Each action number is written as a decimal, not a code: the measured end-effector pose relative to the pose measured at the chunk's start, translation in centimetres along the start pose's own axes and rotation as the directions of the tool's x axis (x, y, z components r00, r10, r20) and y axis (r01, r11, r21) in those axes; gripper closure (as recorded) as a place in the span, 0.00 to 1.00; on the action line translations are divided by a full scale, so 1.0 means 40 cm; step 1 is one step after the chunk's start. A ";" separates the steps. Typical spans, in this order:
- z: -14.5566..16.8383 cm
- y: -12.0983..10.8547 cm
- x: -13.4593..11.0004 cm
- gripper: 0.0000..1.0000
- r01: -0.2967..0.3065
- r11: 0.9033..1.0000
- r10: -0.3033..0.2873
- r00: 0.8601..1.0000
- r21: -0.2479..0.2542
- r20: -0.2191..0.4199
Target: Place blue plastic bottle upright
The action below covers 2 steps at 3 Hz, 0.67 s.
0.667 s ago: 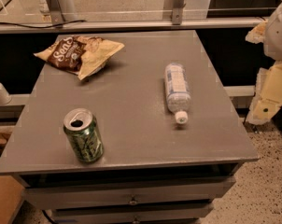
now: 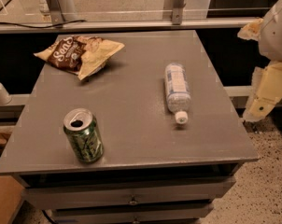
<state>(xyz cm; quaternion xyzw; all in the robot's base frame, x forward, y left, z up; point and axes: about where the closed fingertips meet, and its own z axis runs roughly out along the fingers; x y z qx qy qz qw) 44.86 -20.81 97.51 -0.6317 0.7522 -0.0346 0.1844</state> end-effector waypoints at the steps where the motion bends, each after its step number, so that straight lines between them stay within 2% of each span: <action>1: 0.057 -0.045 -0.034 0.00 0.151 0.988 -0.152 0.987 0.033 0.044; 2: 0.132 -0.098 -0.058 0.00 0.318 0.946 -0.321 0.945 0.058 0.057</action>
Offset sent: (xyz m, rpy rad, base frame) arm 0.0962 0.0346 -0.0587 -0.1077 -0.1873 0.5353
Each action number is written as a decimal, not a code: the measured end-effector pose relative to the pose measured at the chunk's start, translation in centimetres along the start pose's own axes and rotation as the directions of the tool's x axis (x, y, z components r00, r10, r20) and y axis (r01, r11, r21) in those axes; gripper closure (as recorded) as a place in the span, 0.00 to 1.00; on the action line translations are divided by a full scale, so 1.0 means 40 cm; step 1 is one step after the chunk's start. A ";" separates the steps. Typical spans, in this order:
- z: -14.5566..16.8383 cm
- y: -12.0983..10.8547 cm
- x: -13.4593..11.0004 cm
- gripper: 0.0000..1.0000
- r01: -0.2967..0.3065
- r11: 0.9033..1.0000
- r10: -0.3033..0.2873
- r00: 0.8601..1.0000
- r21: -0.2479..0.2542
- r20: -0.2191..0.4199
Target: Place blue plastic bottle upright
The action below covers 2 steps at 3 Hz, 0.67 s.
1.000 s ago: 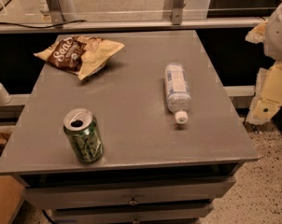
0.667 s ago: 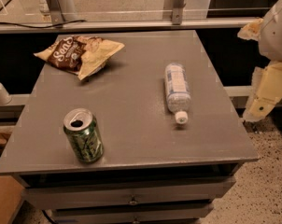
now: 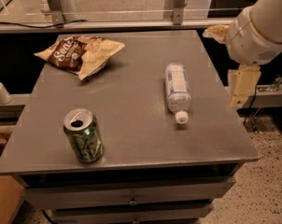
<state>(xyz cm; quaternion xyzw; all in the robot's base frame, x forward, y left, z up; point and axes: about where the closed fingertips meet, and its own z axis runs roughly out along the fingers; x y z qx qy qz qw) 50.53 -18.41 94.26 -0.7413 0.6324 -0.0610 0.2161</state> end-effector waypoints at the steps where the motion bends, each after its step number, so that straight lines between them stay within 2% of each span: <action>1: 0.051 -0.049 -0.012 0.00 0.185 0.983 -0.185 0.983 0.005 -0.006; 2: 0.080 -0.084 -0.028 0.00 0.354 0.935 -0.354 0.935 -0.021 -0.030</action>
Offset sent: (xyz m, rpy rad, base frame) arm 0.0596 0.0325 -0.0175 -0.2827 -0.0977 0.4981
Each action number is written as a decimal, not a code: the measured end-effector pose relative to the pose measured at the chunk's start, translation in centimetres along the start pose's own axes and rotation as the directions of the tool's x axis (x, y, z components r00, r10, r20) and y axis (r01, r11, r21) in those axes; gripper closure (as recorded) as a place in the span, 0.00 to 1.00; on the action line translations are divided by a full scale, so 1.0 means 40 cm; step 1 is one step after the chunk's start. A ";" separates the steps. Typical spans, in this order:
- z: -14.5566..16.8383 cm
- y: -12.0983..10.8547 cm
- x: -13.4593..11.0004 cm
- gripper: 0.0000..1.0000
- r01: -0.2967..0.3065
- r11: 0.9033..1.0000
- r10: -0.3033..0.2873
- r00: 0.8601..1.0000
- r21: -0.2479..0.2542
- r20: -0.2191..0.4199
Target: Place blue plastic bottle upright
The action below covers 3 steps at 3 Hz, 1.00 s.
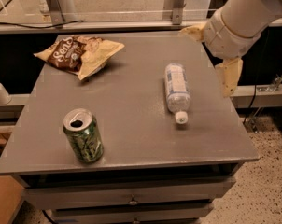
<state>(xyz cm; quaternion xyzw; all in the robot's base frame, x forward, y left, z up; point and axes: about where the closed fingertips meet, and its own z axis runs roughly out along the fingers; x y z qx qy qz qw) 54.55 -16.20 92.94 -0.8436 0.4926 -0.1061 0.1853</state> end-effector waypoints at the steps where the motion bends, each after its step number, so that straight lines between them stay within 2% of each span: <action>1: 0.007 -0.012 -0.023 0.00 0.107 0.994 -0.107 0.994 -0.011 0.006; 2: 0.007 -0.012 -0.024 0.00 0.115 0.993 -0.115 0.993 -0.010 0.005; 3: 0.014 -0.006 -0.034 0.00 0.184 0.983 -0.184 0.983 -0.024 0.019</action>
Offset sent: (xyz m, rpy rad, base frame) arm 0.0003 0.0092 -0.0004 -0.0352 -0.0092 0.0855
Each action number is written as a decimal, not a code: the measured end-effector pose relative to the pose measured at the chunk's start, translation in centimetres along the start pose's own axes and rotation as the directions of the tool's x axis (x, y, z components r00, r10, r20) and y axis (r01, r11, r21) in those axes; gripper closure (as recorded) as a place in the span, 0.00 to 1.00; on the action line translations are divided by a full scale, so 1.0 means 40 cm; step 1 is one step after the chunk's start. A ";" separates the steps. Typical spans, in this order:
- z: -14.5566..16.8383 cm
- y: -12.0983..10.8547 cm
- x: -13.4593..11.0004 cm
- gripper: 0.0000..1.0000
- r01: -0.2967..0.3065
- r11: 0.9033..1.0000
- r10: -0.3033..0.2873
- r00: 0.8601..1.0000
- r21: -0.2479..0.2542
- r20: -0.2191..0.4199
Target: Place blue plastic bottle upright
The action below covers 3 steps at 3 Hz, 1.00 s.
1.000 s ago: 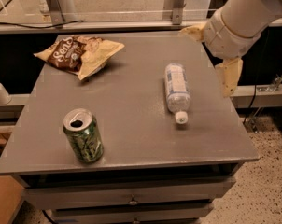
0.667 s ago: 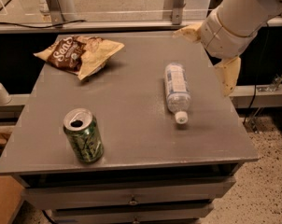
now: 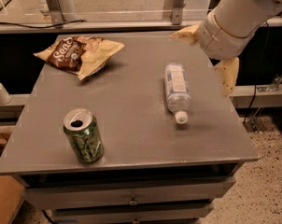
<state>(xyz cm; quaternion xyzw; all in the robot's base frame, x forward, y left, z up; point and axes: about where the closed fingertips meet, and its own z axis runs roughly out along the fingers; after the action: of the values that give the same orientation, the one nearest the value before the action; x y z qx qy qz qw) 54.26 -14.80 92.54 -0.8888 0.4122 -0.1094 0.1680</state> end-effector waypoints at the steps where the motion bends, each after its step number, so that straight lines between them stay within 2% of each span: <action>1: 0.035 0.005 -0.021 0.00 0.145 0.989 -0.144 0.989 -0.042 0.028; 2: 0.068 0.009 -0.032 0.00 0.259 0.965 -0.256 0.965 -0.048 0.054; 3: 0.105 0.006 -0.041 0.00 0.351 0.935 -0.348 0.935 -0.044 0.070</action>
Offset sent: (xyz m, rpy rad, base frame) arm 0.0009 0.0182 -0.0448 -0.1243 0.0094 0.4090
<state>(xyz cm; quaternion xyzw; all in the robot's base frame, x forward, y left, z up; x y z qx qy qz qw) 54.44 -12.82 88.50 -0.9551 0.2453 -0.0987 0.1336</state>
